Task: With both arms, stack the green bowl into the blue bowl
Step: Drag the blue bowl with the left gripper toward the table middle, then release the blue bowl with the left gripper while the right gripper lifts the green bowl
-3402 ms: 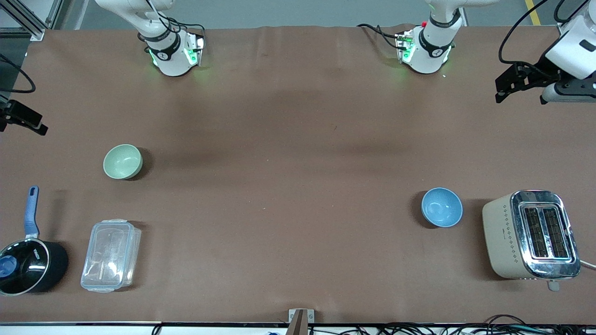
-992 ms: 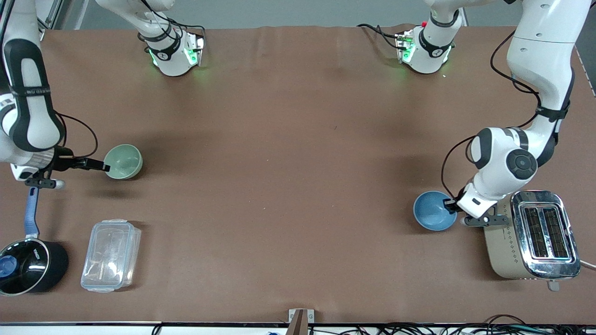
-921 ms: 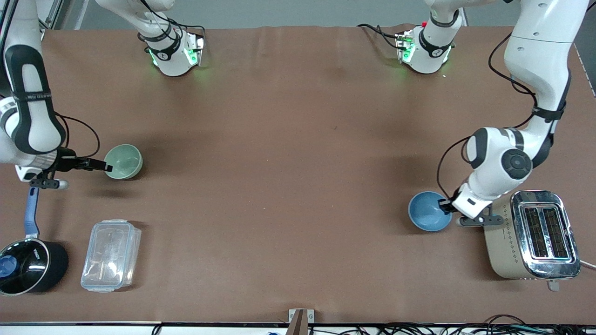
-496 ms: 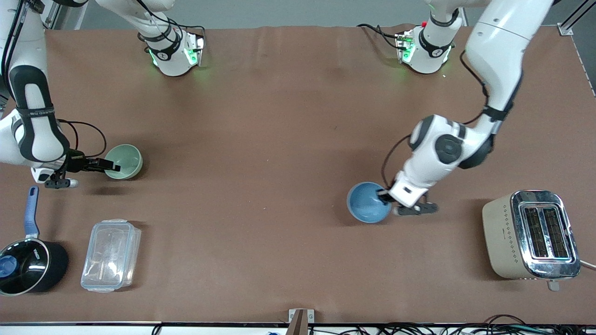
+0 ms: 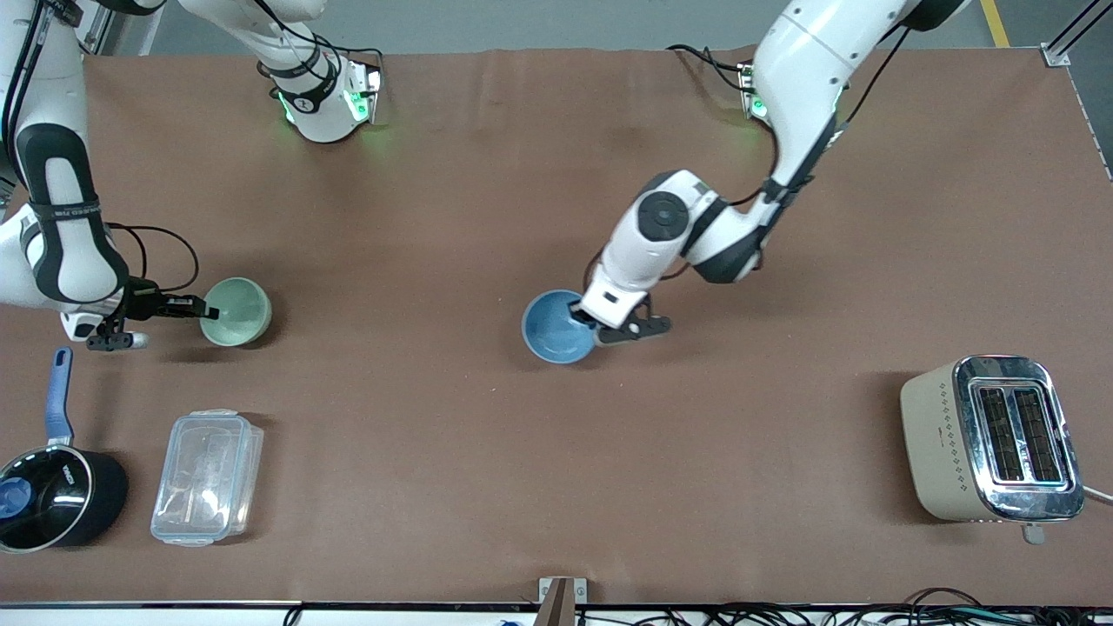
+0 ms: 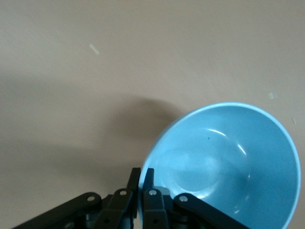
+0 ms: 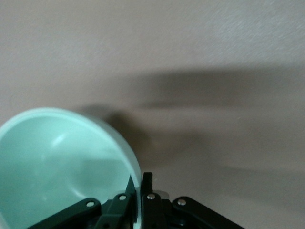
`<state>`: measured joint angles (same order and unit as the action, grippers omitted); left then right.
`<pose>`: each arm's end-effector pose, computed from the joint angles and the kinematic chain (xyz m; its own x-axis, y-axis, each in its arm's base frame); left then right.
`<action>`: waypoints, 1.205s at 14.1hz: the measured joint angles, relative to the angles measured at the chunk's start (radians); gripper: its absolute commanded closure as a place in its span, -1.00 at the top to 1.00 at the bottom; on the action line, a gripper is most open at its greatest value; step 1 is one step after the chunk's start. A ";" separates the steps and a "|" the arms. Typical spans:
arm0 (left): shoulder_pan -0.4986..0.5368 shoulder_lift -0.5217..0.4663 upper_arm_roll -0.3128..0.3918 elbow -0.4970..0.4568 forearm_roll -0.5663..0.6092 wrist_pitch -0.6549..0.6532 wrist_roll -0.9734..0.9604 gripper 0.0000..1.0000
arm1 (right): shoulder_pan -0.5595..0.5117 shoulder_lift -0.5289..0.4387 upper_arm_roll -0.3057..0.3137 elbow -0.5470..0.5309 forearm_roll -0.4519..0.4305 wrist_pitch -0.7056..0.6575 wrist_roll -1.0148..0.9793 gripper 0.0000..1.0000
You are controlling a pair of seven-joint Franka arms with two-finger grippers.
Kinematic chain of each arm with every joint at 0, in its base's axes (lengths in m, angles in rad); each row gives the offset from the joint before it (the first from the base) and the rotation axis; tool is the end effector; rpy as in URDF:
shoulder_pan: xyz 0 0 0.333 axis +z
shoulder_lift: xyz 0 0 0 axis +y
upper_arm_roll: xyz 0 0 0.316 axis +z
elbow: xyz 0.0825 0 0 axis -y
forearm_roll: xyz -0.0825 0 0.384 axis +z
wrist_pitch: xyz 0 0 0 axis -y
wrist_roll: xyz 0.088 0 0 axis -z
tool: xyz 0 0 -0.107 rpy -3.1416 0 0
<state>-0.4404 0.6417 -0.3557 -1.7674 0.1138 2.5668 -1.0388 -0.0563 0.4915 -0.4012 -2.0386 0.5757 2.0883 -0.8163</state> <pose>0.4924 -0.4700 0.2379 0.9717 0.2360 -0.0112 0.2318 -0.9432 0.2379 0.5086 -0.2226 0.1918 0.9896 0.0098 -0.1437 -0.0486 -0.9166 -0.3969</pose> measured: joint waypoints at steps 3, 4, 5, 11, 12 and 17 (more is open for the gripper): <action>-0.063 0.073 0.003 0.074 0.000 0.000 -0.042 -0.71 | 0.009 -0.051 -0.005 0.017 0.001 -0.037 -0.005 -0.99; -0.069 0.090 0.004 0.090 0.000 0.000 -0.042 -0.48 | 0.018 -0.078 -0.005 0.020 0.001 -0.040 0.005 -0.99; -0.071 0.103 0.004 0.101 0.000 0.000 -0.042 -0.07 | 0.028 -0.107 -0.005 0.021 -0.002 -0.043 0.029 -0.98; -0.059 0.084 0.044 0.173 0.000 -0.067 -0.044 1.00 | 0.071 -0.241 0.115 0.021 -0.082 -0.060 0.342 -0.97; -0.047 0.060 0.067 0.220 0.000 -0.165 -0.044 1.00 | 0.074 -0.250 0.157 0.021 -0.084 -0.058 0.406 -0.97; 0.111 -0.070 0.106 0.436 0.052 -0.639 0.182 1.00 | 0.083 -0.262 0.424 0.046 -0.087 0.016 0.748 -0.97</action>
<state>-0.3294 0.5722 -0.2497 -1.3318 0.1659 1.9282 -0.8566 0.0267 0.2299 0.0226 -1.9924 0.4882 2.1046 -0.0686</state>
